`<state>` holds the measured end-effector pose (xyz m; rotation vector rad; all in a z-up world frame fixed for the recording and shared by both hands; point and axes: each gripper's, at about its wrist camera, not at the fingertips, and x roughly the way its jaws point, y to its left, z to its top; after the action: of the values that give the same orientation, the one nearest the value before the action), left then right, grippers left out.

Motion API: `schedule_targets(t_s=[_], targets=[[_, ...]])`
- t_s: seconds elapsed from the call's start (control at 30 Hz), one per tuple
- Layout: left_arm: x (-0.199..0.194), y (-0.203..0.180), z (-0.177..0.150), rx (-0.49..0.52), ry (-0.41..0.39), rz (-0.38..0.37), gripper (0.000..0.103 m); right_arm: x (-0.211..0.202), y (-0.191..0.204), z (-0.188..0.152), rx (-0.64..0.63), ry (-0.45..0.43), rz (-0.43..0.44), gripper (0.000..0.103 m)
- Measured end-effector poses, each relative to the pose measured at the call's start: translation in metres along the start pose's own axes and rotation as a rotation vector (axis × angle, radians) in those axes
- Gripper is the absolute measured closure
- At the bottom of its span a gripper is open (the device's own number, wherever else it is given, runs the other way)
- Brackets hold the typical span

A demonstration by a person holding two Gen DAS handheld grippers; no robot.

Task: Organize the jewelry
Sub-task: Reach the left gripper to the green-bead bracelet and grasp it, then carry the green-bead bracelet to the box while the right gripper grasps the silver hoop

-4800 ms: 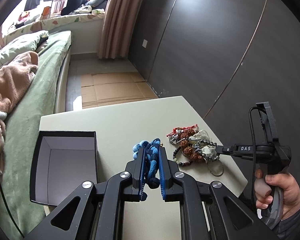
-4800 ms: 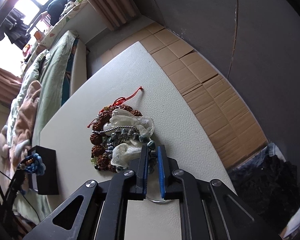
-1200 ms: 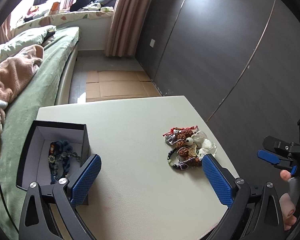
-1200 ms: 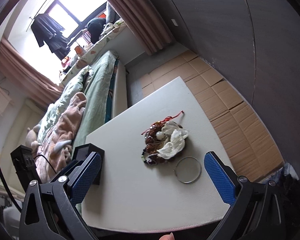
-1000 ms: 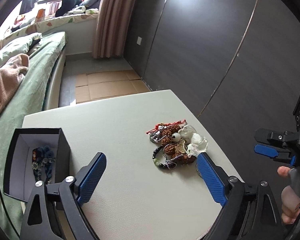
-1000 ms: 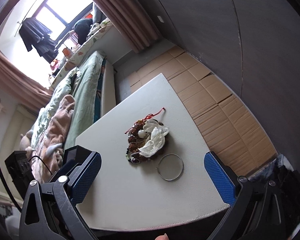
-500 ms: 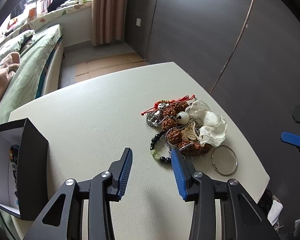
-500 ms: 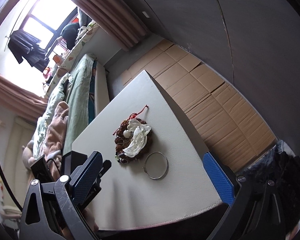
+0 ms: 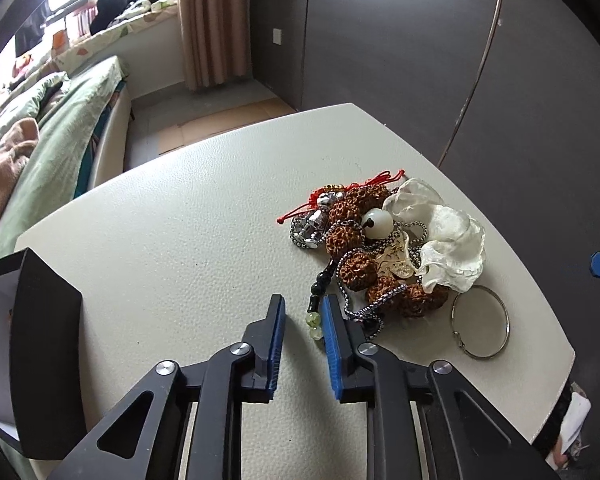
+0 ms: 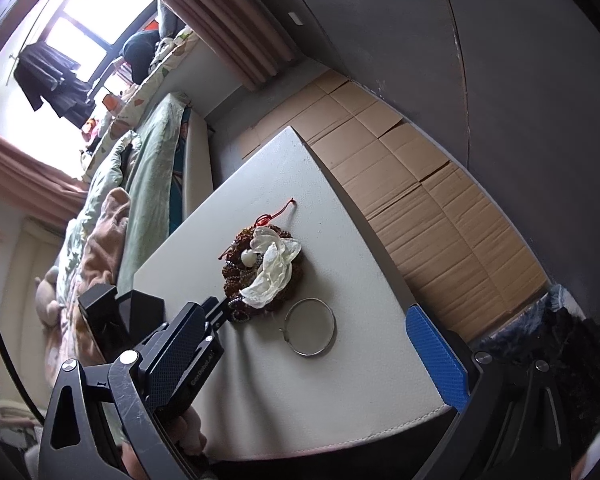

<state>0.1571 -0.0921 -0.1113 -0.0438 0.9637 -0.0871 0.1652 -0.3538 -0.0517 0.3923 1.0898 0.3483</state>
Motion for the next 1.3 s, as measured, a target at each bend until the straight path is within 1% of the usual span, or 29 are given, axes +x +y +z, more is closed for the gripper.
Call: schedule_targets(t_s=[0.03, 0.2, 0.3, 0.5, 0.7, 0.93, 1.03, 1.07, 1.1, 1.17, 1.23, 1.3], targets=[[-0.001, 0.002, 0.0, -0.006, 0.007, -0.019, 0.095, 0.002, 0.001, 0.0, -0.005, 0.004, -0.005, 0.001], [-0.005, 0.006, -0.004, -0.002, 0.018, -0.019, 0.095, 0.013, 0.006, -0.005, -0.034, 0.032, -0.035, 0.001], [-0.012, 0.011, -0.006, -0.021, 0.012, -0.041, 0.095, 0.019, 0.009, -0.008, -0.055, 0.049, -0.052, 0.001], [-0.042, 0.02, 0.001, -0.065, -0.047, -0.111, 0.096, 0.025, 0.01, -0.008, -0.064, 0.061, -0.066, 0.002], [-0.07, 0.029, 0.007, -0.1, -0.109, -0.16, 0.096, 0.029, 0.012, -0.009, -0.072, 0.066, -0.073, 0.002], [-0.098, 0.043, 0.009, -0.132, -0.167, -0.194, 0.096, 0.033, 0.017, -0.01, -0.096, 0.078, -0.091, 0.002], [-0.108, 0.051, 0.009, -0.148, -0.187, -0.205, 0.096, 0.039, 0.021, -0.012, -0.123, 0.088, -0.112, 0.002], [-0.112, 0.054, 0.009, -0.156, -0.195, -0.208, 0.096, 0.041, 0.023, -0.012, -0.135, 0.094, -0.123, 0.004], [-0.115, 0.057, 0.009, -0.163, -0.201, -0.213, 0.096, 0.044, 0.024, -0.013, -0.144, 0.102, -0.133, 0.011], [-0.123, 0.063, 0.008, -0.181, -0.216, -0.229, 0.096, 0.052, 0.024, -0.014, -0.156, 0.128, -0.151, 0.021], [-0.132, 0.07, 0.006, -0.196, -0.233, -0.245, 0.096, 0.058, 0.024, -0.015, -0.158, 0.148, -0.169, 0.021], [-0.137, 0.073, 0.005, -0.194, -0.241, -0.239, 0.096, 0.059, 0.026, -0.017, -0.169, 0.151, -0.18, 0.021]])
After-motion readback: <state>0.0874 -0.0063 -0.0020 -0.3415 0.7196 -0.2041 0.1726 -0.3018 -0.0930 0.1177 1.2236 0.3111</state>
